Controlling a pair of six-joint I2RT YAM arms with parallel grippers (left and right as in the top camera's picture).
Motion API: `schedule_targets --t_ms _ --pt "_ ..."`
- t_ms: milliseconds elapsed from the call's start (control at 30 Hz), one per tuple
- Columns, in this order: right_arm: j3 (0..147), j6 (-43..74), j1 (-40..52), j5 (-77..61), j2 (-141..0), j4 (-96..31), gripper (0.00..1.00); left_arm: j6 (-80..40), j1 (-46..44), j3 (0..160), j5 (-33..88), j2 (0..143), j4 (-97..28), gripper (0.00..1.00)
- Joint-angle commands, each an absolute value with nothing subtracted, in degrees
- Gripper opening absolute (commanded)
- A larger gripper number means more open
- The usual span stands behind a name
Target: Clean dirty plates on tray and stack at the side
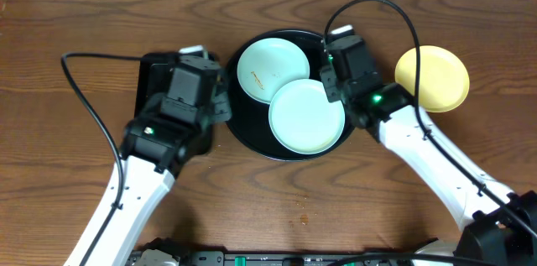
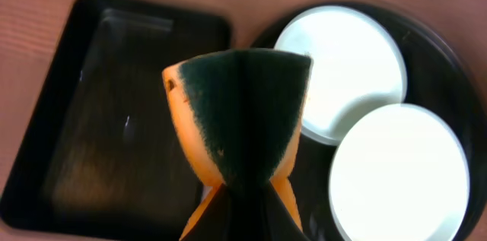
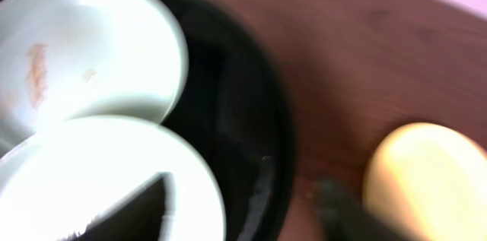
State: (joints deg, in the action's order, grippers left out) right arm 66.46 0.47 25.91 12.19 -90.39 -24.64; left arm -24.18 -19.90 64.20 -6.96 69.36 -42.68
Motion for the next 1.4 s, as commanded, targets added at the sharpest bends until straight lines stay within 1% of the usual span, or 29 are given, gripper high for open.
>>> schedule_targets --t_ms 0,167,200,267,333,400,533,600,667,800,833,867,900,933,967,1067,1200,1367 --pt "66.7 -7.88 19.33 -8.91 -92.99 -24.69 0.92 -24.38 -17.96 64.49 -0.45 70.61 -45.23 0.08" --pt "66.7 -12.56 8.56 -31.24 -97.51 -24.62 0.86 -23.59 -17.91 64.47 -0.43 72.88 -46.7 0.08" --pt "66.7 -13.41 6.9 -34.68 -98.96 -24.6 0.84 -23.62 -17.91 64.45 -0.43 73.23 -46.7 0.08" --pt "66.7 -14.59 4.38 -40.64 -102.63 -23.75 0.75 -23.64 -17.91 64.45 -0.43 73.76 -46.61 0.08" --pt "66.7 -16.75 3.49 -45.15 -106.02 -22.72 0.71 -23.62 -17.91 64.45 -0.43 74.02 -46.48 0.08" --pt "66.7 -18.63 3.4 -47.75 -109.8 -21.47 0.71 -23.64 -17.91 64.45 -0.43 74.11 -46.41 0.08" --pt "66.7 -21.1 4.19 -48.38 -115.63 -19.53 0.7 -23.64 -17.91 64.45 -0.43 74.11 -46.46 0.08" --pt "66.7 -21.06 4.62 -48.75 -117.56 -17.78 0.68 -23.64 -17.91 64.45 -0.43 74.11 -46.44 0.08" --pt "66.7 -21.08 4.99 -50.11 -118.26 -16.88 0.63 -23.64 -17.91 64.45 -0.43 74.11 -46.44 0.08" --pt "66.76 -21.02 5.39 -54.24 -117.93 -14.87 0.48 -23.64 -17.91 64.45 -0.47 74.11 -46.41 0.08" --pt "66.87 -20.73 5.37 -55.29 -117.69 -14.48 0.43 -23.62 -17.91 64.45 -0.51 74.11 -46.41 0.08" --pt "67.18 -20.08 5.32 -55.81 -117.54 -14.33 0.34 -23.62 -17.91 64.45 -0.6 74.11 -46.41 0.08" --pt "67.72 -19.16 5.3 -55.72 -117.05 -14.57 0.15 -23.62 -17.91 64.45 -0.62 74.11 -46.44 0.08" --pt "68.16 -18.55 5.28 -55.48 -116.49 -14.83 0.07 -23.59 -17.91 64.45 -0.62 74.11 -46.44 0.08" --pt "68.6 -18.39 5.26 -55.24 -115.61 -15.31 0.01 -23.59 -17.91 64.45 -0.62 74.11 -46.44 0.08" --pt "69.73 -17.98 5.34 -50.09 -111.02 -17.26 0.01 -23.14 -17.91 64.45 -0.64 74.11 -46.41 0.08" --pt "69.84 -17.32 5.72 -37.85 -101.67 -19.4 0.01 -22.7 -17.91 64.45 -0.69 74.11 -46.41 0.08" --pt "69.84 -13.82 9.32 -11.51 -88.79 -22.06 0.01 -22.7 -17.91 64.45 -0.69 74.11 -46.04 0.08"
